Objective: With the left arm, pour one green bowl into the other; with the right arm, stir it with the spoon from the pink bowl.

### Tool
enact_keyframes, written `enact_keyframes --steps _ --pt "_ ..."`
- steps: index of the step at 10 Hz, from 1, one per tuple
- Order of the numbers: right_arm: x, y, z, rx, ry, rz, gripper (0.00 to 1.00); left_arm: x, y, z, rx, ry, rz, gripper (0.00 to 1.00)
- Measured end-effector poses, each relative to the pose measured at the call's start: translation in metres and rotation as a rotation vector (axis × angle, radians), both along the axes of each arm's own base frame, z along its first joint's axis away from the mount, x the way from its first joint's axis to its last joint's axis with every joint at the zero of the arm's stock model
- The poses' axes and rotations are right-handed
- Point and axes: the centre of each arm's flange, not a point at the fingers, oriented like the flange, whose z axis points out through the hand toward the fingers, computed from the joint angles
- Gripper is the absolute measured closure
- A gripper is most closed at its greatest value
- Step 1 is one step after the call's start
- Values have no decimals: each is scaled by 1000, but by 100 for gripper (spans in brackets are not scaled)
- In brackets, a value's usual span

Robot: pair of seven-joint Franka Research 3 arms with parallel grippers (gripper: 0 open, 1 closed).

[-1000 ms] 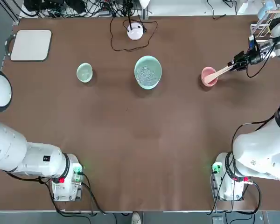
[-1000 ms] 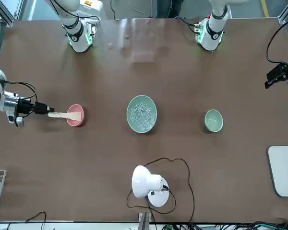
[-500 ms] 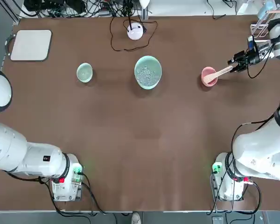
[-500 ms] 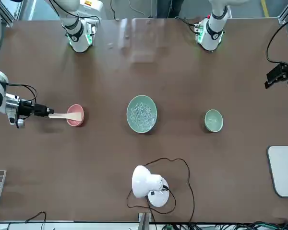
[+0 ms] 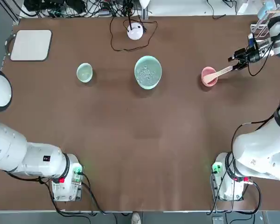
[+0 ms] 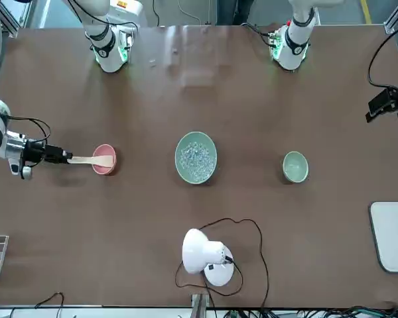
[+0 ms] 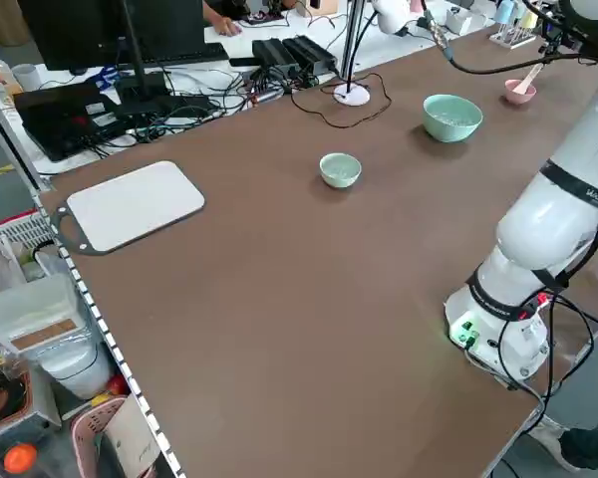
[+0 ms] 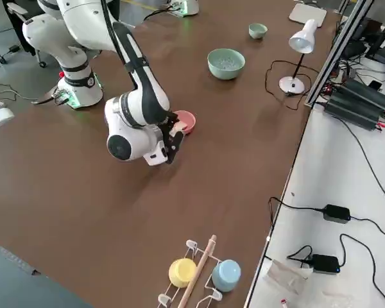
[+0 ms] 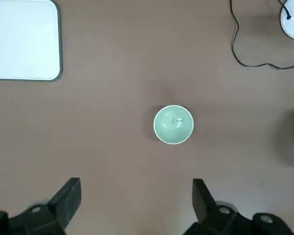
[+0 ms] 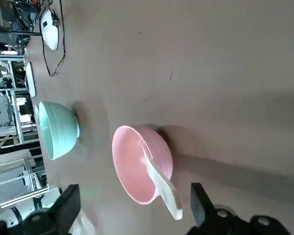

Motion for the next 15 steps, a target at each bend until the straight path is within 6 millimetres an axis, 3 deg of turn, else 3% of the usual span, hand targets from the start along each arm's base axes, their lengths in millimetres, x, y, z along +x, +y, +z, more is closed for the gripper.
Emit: enact_keyframes --steps 2,5,8,11,13,15 --pt "15 -2 24 -72 49 10 0 0 0 0 0 0 0 0" --pt "50 26 104 -240 116 21 0 0 0 0 0 0 0 0" --pt "62 51 171 -430 100 77 0 0 -1 0 0 0 -2 0" --pt "77 115 273 -646 60 20 0 0 0 0 0 0 0 0" --pt "70 155 329 -729 49 -9 0 0 0 0 0 -1 0 0" --pt "62 171 372 -757 52 -15 0 0 0 0 0 -1 1 0"
